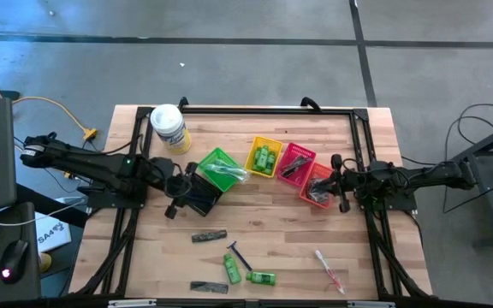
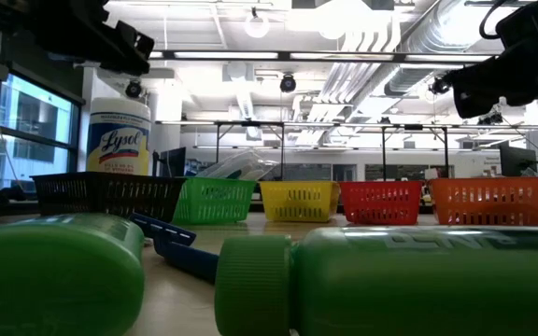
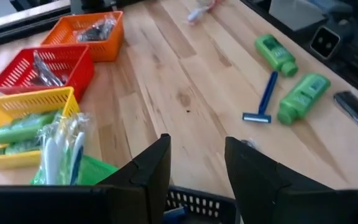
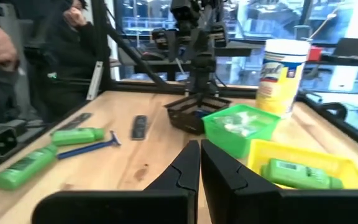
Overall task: Pick & Place Travel size toiletries
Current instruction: Put the blue razor into the black bin
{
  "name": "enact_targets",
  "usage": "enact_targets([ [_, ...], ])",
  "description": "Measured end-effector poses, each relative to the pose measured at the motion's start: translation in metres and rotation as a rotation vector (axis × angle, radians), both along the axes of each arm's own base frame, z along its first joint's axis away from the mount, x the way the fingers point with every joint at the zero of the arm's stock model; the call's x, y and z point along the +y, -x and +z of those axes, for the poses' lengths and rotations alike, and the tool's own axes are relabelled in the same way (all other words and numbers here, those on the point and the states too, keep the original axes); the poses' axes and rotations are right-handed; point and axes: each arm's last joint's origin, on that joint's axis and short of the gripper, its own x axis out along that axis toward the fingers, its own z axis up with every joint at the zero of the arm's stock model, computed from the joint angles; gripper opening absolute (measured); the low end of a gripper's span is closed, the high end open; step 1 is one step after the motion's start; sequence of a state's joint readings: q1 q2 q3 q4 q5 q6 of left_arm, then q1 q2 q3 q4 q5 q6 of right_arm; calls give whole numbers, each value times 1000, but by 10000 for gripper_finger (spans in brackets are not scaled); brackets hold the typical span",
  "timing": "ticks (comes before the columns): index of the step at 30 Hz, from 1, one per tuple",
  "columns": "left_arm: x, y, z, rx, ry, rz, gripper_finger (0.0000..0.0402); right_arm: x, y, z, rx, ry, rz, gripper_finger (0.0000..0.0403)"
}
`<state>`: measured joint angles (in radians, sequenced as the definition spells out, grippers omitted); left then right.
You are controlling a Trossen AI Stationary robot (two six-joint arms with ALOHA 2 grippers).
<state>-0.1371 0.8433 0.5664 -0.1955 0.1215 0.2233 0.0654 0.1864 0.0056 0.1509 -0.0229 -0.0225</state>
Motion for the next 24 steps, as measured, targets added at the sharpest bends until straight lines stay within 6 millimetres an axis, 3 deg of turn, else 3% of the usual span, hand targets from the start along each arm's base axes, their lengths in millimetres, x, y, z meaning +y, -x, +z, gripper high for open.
enact_targets([
  [9,1,4,-7,95,19,56,145,-2,0,0,-7,85,-71,7],
  [14,4,5,-10,132,25,147,145,-1,0,-1,-2,149,-31,7],
  [24,3,-2,-12,118,40,154,145,0,-2,-5,45,176,-5,7],
])
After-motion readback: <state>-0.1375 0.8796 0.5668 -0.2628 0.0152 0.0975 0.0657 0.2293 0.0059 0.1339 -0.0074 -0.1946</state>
